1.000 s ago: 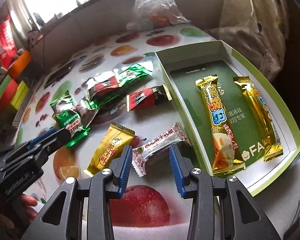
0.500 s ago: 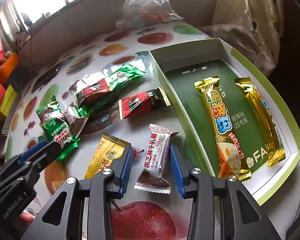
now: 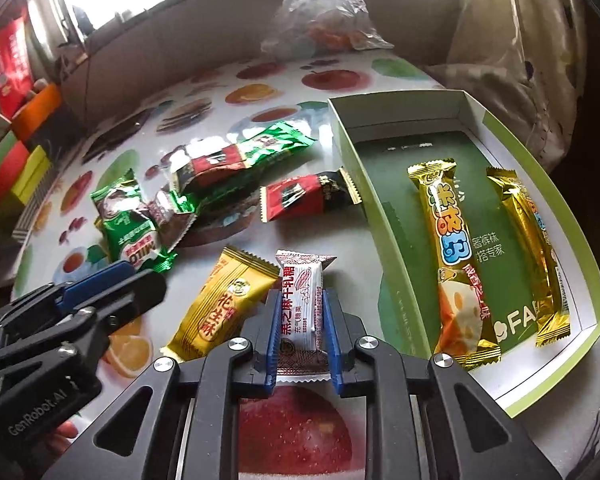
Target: Organize snacks
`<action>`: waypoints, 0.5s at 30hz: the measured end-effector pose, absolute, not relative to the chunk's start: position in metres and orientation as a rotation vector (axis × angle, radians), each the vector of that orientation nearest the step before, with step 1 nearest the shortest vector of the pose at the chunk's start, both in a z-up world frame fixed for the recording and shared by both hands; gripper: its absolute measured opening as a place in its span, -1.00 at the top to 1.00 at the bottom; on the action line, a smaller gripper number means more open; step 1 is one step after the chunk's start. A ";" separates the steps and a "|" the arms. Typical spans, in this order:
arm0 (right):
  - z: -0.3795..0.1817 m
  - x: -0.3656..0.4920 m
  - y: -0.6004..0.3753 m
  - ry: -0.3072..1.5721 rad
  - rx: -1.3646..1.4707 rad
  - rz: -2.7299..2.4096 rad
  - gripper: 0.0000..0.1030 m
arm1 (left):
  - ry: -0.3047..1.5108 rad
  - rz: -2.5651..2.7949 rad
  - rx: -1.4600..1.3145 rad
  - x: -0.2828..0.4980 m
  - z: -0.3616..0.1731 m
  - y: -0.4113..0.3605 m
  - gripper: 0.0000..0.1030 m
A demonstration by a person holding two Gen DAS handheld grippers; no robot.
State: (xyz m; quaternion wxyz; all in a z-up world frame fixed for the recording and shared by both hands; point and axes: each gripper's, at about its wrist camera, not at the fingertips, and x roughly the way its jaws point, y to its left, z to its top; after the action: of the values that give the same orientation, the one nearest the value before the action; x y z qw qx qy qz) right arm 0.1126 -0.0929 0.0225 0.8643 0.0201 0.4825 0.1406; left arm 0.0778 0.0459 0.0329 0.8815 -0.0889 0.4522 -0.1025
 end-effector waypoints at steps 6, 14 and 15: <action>0.022 0.106 -0.095 1.028 0.016 0.318 0.63 | 0.949 -0.263 -0.175 0.077 0.034 0.036 0.26; 0.017 0.103 -0.091 1.040 -0.028 0.330 0.62 | 0.951 -0.271 -0.160 0.076 0.036 0.036 0.26; 0.017 0.103 -0.092 1.039 -0.023 0.332 0.63 | 0.951 -0.269 -0.158 0.077 0.036 0.037 0.26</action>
State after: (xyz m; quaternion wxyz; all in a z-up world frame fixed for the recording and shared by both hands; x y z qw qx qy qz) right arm 0.1029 -0.0918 0.0168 0.8549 -0.0107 0.4939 0.1580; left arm 0.0767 0.0373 0.0355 0.8774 -0.0760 0.4559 -0.1291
